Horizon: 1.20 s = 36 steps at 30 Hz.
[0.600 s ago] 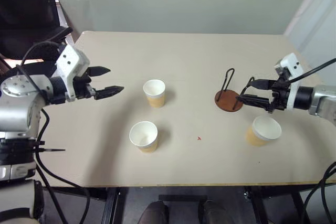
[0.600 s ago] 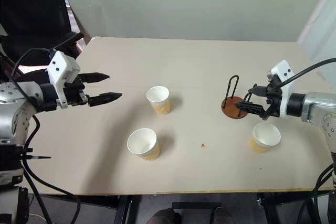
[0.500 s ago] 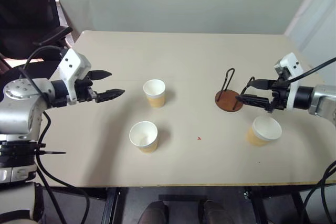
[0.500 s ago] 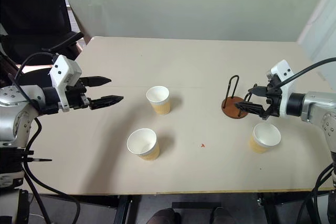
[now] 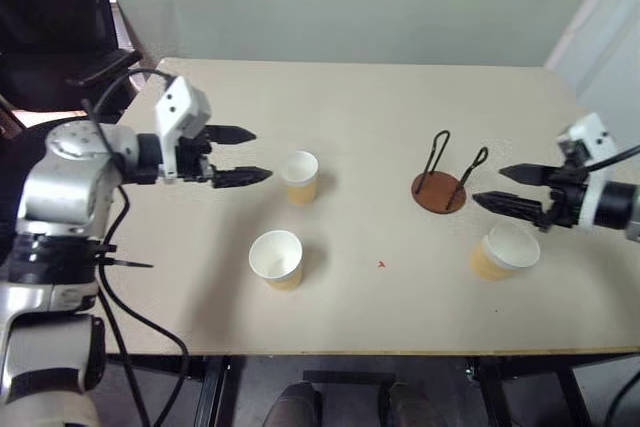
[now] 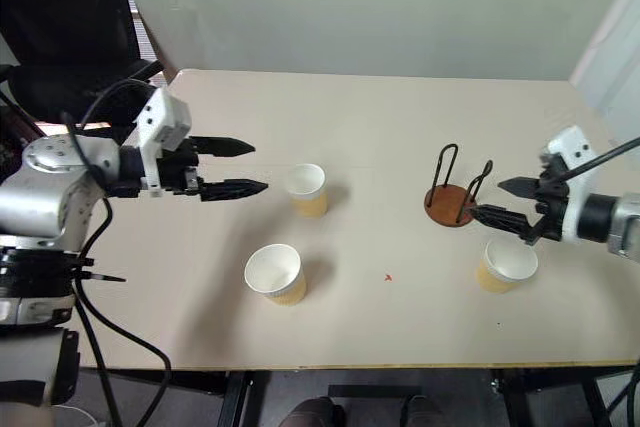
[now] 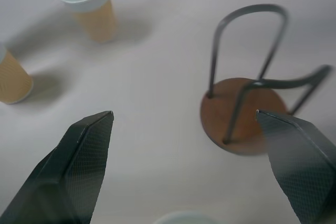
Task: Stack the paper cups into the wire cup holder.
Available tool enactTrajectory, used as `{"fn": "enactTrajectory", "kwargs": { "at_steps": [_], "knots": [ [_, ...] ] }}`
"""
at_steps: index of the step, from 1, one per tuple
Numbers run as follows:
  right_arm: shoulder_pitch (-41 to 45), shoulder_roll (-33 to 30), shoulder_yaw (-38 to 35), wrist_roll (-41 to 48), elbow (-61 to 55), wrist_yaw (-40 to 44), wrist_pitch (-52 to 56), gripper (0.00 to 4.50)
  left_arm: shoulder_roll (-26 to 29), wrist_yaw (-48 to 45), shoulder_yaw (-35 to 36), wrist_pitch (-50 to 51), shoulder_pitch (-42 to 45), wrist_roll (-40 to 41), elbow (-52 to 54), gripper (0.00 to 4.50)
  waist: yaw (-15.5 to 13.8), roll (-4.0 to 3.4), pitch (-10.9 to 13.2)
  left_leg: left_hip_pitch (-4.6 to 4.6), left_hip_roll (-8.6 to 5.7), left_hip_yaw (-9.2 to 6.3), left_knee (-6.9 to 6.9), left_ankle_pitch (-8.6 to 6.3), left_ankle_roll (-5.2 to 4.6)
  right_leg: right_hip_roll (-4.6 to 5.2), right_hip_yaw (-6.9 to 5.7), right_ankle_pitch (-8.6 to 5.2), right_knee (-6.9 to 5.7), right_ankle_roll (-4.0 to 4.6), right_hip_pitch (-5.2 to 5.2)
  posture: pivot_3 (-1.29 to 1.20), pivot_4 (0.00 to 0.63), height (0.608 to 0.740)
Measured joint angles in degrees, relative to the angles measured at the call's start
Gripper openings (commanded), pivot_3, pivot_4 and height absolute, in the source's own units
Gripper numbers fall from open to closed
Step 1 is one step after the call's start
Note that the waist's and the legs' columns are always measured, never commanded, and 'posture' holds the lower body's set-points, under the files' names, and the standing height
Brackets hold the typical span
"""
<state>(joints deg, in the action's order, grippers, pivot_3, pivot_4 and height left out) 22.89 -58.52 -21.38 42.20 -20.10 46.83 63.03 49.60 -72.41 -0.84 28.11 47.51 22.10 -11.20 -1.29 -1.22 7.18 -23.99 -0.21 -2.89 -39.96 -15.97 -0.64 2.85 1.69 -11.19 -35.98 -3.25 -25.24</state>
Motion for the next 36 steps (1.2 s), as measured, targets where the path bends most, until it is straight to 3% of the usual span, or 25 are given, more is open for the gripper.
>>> {"fn": "enactTrajectory", "kwargs": {
  "at_steps": [6, 11, 26, 36],
  "knots": [
    [-2.0, 4.0, -1.3, 1.0, -2.8, -5.7, 2.3, 4.49, -2.7, -1.2, -1.6, -2.1, 2.9, -1.2, -2.5, 4.16, 0.6, 0.00, 0.0, 0.07, 0.01, 0.00, -0.02, 0.06, 0.01, -0.02, 0.05, 0.08, -0.08, -0.08, -0.01, 0.00, 0.150, 0.740],
    [0.5, 4.5, 1.6, 0.6, -2.3, -8.1, 2.5, 4.49, -2.5, -1.5, -1.6, -2.9, 2.7, -1.3, -2.5, 4.16, 0.6, -0.01, 0.0, 0.07, 0.01, 0.01, -0.01, 0.09, -0.03, -0.02, 0.04, 0.08, -0.05, -0.08, 0.00, 0.00, 0.150, 0.740],
    [10.3, 10.2, 15.3, -7.7, 9.9, -14.4, 2.2, 4.49, -2.7, 0.1, -1.2, -3.6, 0.3, -1.3, -1.4, 4.16, 0.6, -0.01, 0.0, 0.04, 0.01, -0.01, -0.01, 0.09, -0.05, -0.01, 0.00, 0.10, -0.01, -0.11, -0.02, 0.00, 0.150, 0.740],
    [14.5, 16.1, 15.9, -13.2, 16.1, -18.0, -0.2, 4.49, -2.3, 0.2, -1.2, -4.7, -0.6, -1.4, -1.3, 4.16, 0.6, -0.01, 0.0, 0.01, 0.02, -0.03, 0.01, 0.09, -0.05, -0.01, -0.01, 0.09, -0.01, -0.10, -0.06, 0.00, 0.150, 0.740]
  ]
}}
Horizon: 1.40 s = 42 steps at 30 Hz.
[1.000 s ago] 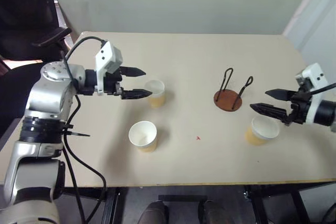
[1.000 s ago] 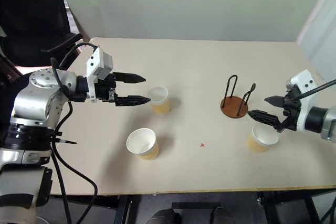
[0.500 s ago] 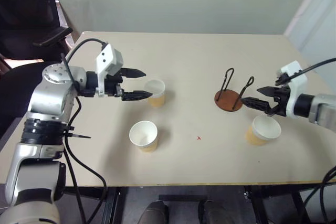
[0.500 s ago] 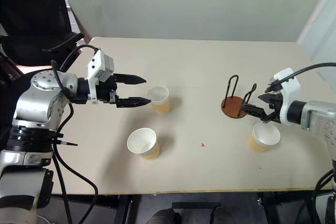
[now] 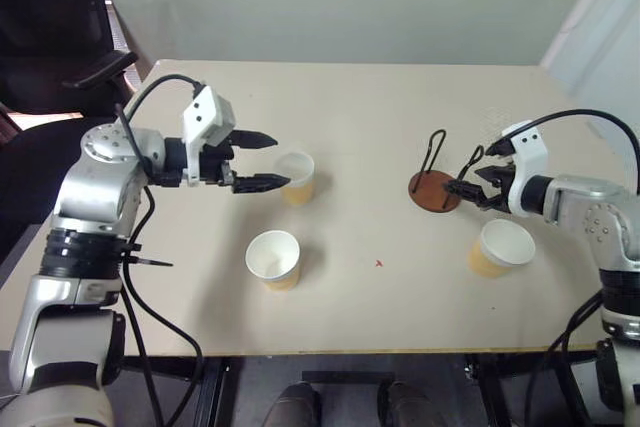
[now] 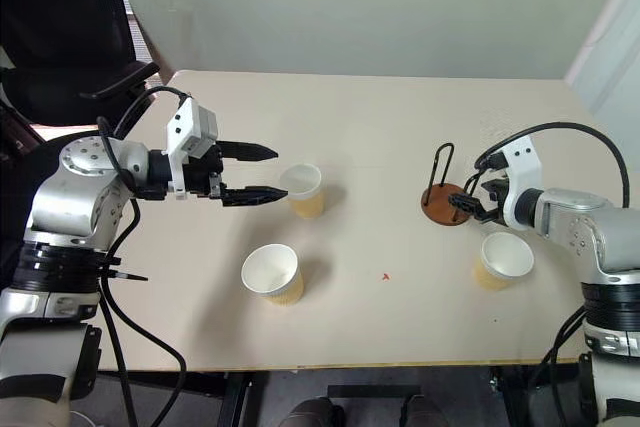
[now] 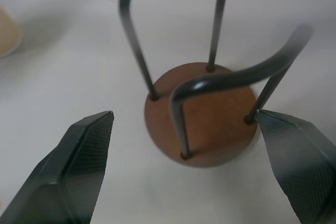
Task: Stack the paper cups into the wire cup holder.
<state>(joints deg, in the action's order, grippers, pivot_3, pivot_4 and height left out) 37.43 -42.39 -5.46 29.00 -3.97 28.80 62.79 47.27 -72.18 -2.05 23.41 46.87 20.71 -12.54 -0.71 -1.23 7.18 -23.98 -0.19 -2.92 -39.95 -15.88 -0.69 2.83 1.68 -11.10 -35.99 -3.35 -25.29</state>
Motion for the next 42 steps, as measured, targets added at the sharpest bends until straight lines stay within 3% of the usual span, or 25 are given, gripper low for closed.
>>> {"fn": "enactTrajectory", "kwargs": {
  "at_steps": [2, 5, 16, 28, 42],
  "knots": [
    [0.4, 0.5, 0.0, -0.2, 0.3, -0.1, 0.0, 4.49, 0.2, 0.0, 0.0, 0.0, 0.0, 0.0, 0.0, 4.16, 0.0, 0.00, 0.0, -0.02, 0.00, 0.01, 0.00, 0.00, 0.00, 0.00, 0.00, 0.00, 0.01, 0.00, 0.00, 0.00, 0.150, 0.740],
    [0.9, 1.2, 0.0, -0.6, 0.4, -0.1, 0.0, 3.90, 0.3, 0.0, 0.1, -0.1, -0.1, 0.0, 0.0, 4.16, 0.0, 0.00, 0.0, -0.02, 0.00, 0.01, 0.00, 0.00, 0.00, 0.00, 0.00, 0.00, 0.01, 0.00, -0.01, 0.00, 0.150, 0.740],
    [1.8, 3.5, -0.2, -1.8, 1.3, -1.2, -0.4, 0.03, 1.0, 0.1, 0.4, -0.3, -1.1, 0.0, 0.0, 4.16, 0.0, 0.00, 0.0, -0.02, 0.00, 0.01, 0.00, 0.00, 0.00, 0.00, 0.00, 0.00, 0.01, 0.01, -0.01, 0.00, 0.150, 0.740],
    [2.0, 5.0, -0.6, -2.0, 0.9, -0.2, -1.4, 0.03, 1.9, -0.6, 0.4, 0.8, -1.8, 0.4, 1.1, 4.16, 0.1, 0.00, 0.0, -0.04, 0.00, 0.02, 0.00, 0.00, 0.01, 0.00, 0.01, 0.00, 0.01, 0.02, -0.04, 0.00, 0.150, 0.740],
    [0.0, -3.0, -0.8, 9.3, -16.7, 9.2, 7.5, 0.03, 6.6, -6.3, 0.4, 2.2, -2.8, 1.5, 3.8, 4.16, 0.0, -0.01, 0.0, -0.08, 0.00, 0.03, 0.07, 0.01, 0.04, -0.02, 0.02, -0.03, 0.04, 0.05, -0.09, 0.00, 0.150, 0.740]
  ]
}}
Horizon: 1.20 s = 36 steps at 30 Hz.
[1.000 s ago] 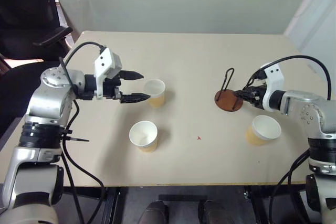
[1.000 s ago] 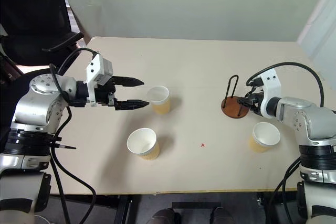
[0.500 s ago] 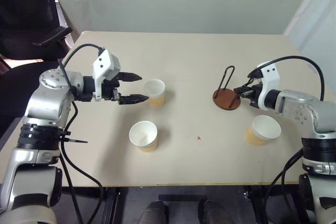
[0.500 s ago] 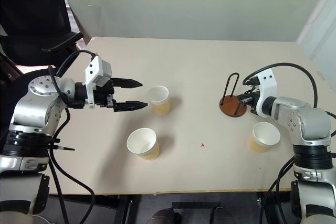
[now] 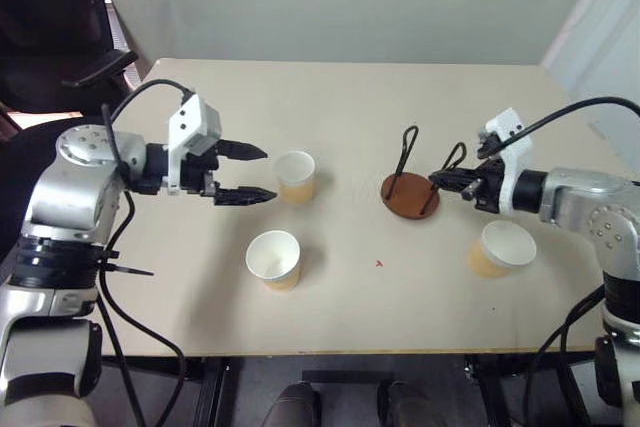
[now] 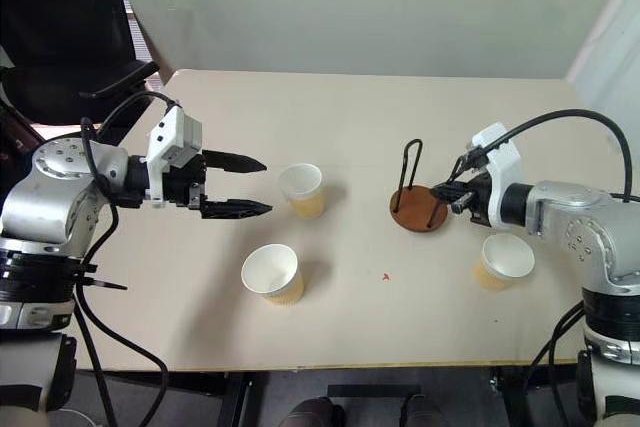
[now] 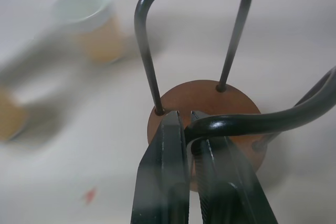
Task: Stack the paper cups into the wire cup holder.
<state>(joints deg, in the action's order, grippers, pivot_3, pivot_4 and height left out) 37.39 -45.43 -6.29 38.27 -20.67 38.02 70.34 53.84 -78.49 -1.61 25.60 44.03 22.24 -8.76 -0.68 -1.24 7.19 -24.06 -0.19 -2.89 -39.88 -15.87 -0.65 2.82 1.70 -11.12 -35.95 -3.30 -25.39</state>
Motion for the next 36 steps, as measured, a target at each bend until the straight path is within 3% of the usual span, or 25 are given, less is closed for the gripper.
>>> {"fn": "enactTrajectory", "kwargs": {
  "at_steps": [10, 22, 29, 36],
  "knots": [
    [-1.8, -3.9, 1.8, 6.5, -8.6, 4.4, 2.1, 0.03, 2.3, -7.5, -0.9, 0.7, -0.4, 0.3, 3.3, 4.16, 0.0, 0.00, 0.0, 0.01, 0.01, -0.03, -0.02, 0.00, -0.01, 0.00, -0.01, -0.02, -0.03, 0.03, 0.00, 0.00, 0.150, 0.740],
    [-5.4, -6.7, 13.0, 2.1, -9.6, 8.9, -6.1, 0.03, 2.4, -11.0, -3.8, 0.7, 0.8, 0.1, 4.5, 4.16, 0.1, 0.01, 0.0, 0.02, 0.02, -0.03, -0.03, -0.02, -0.04, 0.01, 0.00, -0.02, -0.04, 0.04, 0.01, 0.00, 0.150, 0.740],
    [-6.4, -7.6, 16.2, -0.4, -8.8, 10.9, -8.3, 2.16, 2.4, -11.2, -3.9, 0.9, 0.8, 0.2, 6.2, 4.16, 0.1, 0.02, 0.0, 0.03, 0.02, -0.04, -0.05, -0.02, -0.04, 0.02, 0.00, -0.01, -0.05, 0.04, 0.04, 0.00, 0.150, 0.740],
    [-6.5, -10.9, 11.9, 1.8, -10.5, 10.8, -3.5, 2.16, 8.3, -11.7, -5.6, -0.1, -1.2, 3.1, 9.6, 4.16, 0.1, 0.02, 0.0, 0.02, 0.03, -0.05, 0.02, -0.03, -0.05, 0.02, -0.01, -0.03, 0.01, 0.07, 0.03, 0.00, 0.150, 0.740]
  ]
}}
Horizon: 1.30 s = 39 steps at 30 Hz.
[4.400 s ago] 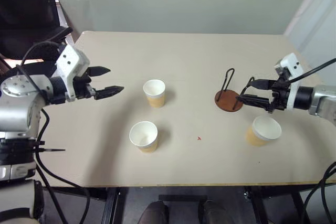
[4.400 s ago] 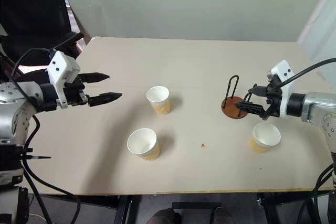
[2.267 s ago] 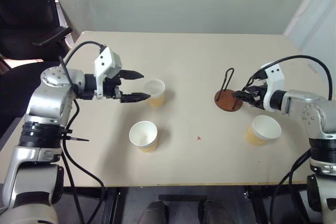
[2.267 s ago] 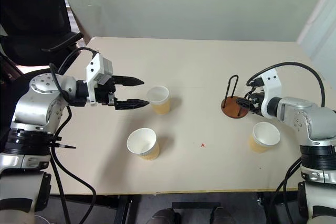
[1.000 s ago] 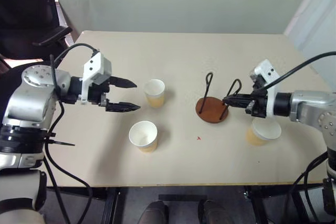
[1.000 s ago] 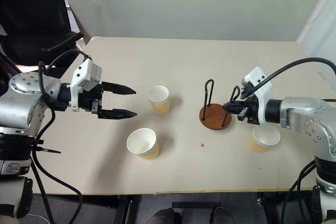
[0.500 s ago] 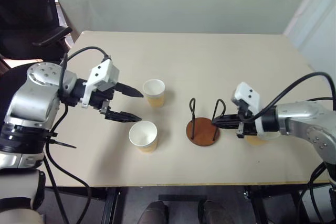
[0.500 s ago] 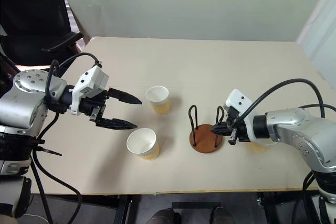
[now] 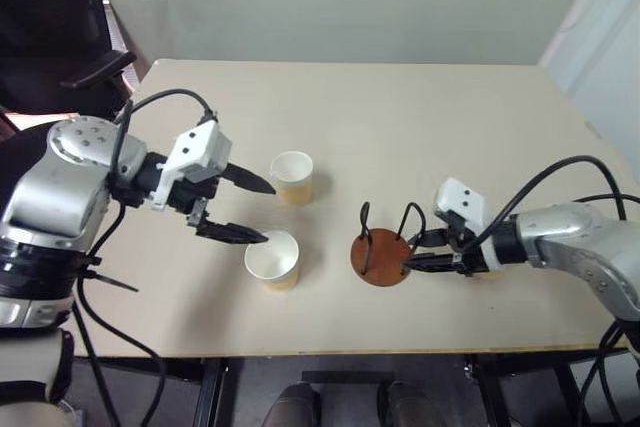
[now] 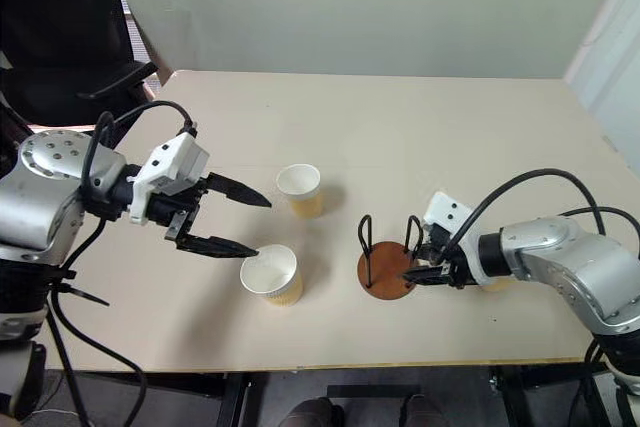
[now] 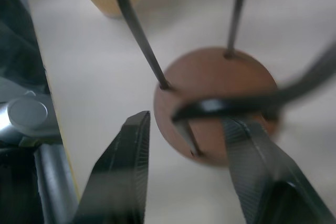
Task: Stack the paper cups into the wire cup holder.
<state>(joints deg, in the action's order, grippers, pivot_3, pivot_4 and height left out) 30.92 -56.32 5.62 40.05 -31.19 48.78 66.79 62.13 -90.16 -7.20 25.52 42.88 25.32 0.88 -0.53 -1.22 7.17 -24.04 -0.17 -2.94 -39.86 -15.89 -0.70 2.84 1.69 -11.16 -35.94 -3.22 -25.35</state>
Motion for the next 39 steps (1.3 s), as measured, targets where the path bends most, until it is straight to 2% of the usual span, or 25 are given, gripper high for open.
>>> {"fn": "enactTrajectory", "kwargs": {
  "at_steps": [8, 14, 21, 28, 31, 34, 39],
  "knots": [
    [-1.2, -6.6, -9.2, 7.3, -7.2, 1.1, 5.4, 2.16, 4.8, -0.1, -3.1, -3.8, 0.0, 5.5, 1.7, 4.16, 0.0, 0.00, 0.0, 0.01, 0.00, 0.00, 0.03, -0.01, 0.01, 0.00, 0.00, -0.05, -0.03, 0.09, -0.01, 0.00, 0.150, 0.740],
    [-5.3, -11.7, -12.0, 8.9, -9.6, 4.4, 2.4, 2.16, 8.6, -0.1, -6.8, -7.2, 0.0, 8.2, 4.0, 4.16, 0.0, 0.00, 0.0, 0.02, 0.00, 0.01, 0.08, -0.04, 0.02, 0.00, 0.03, -0.08, -0.02, 0.14, -0.03, 0.00, 0.150, 0.740],
    [-4.9, -13.6, -11.6, 4.8, -4.9, 6.4, -4.7, 2.16, 14.2, -0.1, -14.9, -18.7, 0.8, 6.4, 4.6, 4.16, 0.2, 0.00, 0.0, 0.04, 0.00, -0.04, 0.09, -0.09, -0.04, 0.00, 0.02, -0.08, -0.09, 0.14, -0.05, 0.00, 0.150, 0.740],
    [-3.3, -13.4, -13.1, 6.4, -4.0, 8.5, -7.7, 2.16, 14.6, -0.2, -19.7, -27.2, 1.2, 1.2, 5.1, 4.16, 0.2, 0.00, 0.0, 0.00, 0.00, -0.03, 0.09, -0.11, -0.06, 0.00, 0.01, -0.11, -0.05, 0.19, -0.06, 0.00, 0.150, 0.740],
    [-4.3, -13.7, -14.6, 8.0, -4.3, 9.5, -7.6, 2.68, 13.5, -0.2, -20.5, -29.1, 1.3, -0.7, 5.0, 4.16, 0.1, 0.00, 0.0, 0.00, 0.00, -0.01, 0.09, -0.13, -0.05, 0.00, 0.01, -0.15, -0.05, 0.25, -0.05, 0.00, 0.150, 0.740],
    [-5.0, -15.4, -15.0, 8.7, -4.9, 10.4, -7.4, 3.67, 11.7, -0.2, -21.4, -30.3, 2.3, -2.1, 4.7, 4.16, 0.1, 0.00, 0.0, -0.01, 0.00, -0.03, 0.09, -0.14, -0.03, 0.01, 0.00, -0.16, -0.05, 0.26, -0.06, 0.00, 0.150, 0.740],
    [-4.4, -17.2, -16.8, 10.1, -5.2, 10.7, -7.1, 3.67, 9.9, -0.2, -23.1, -33.3, 3.4, -5.0, 3.1, 4.16, 0.2, -0.01, 0.0, 0.01, 0.00, -0.03, 0.10, -0.15, -0.02, 0.01, 0.01, -0.16, -0.08, 0.26, -0.06, 0.00, 0.150, 0.740]
  ]
}}
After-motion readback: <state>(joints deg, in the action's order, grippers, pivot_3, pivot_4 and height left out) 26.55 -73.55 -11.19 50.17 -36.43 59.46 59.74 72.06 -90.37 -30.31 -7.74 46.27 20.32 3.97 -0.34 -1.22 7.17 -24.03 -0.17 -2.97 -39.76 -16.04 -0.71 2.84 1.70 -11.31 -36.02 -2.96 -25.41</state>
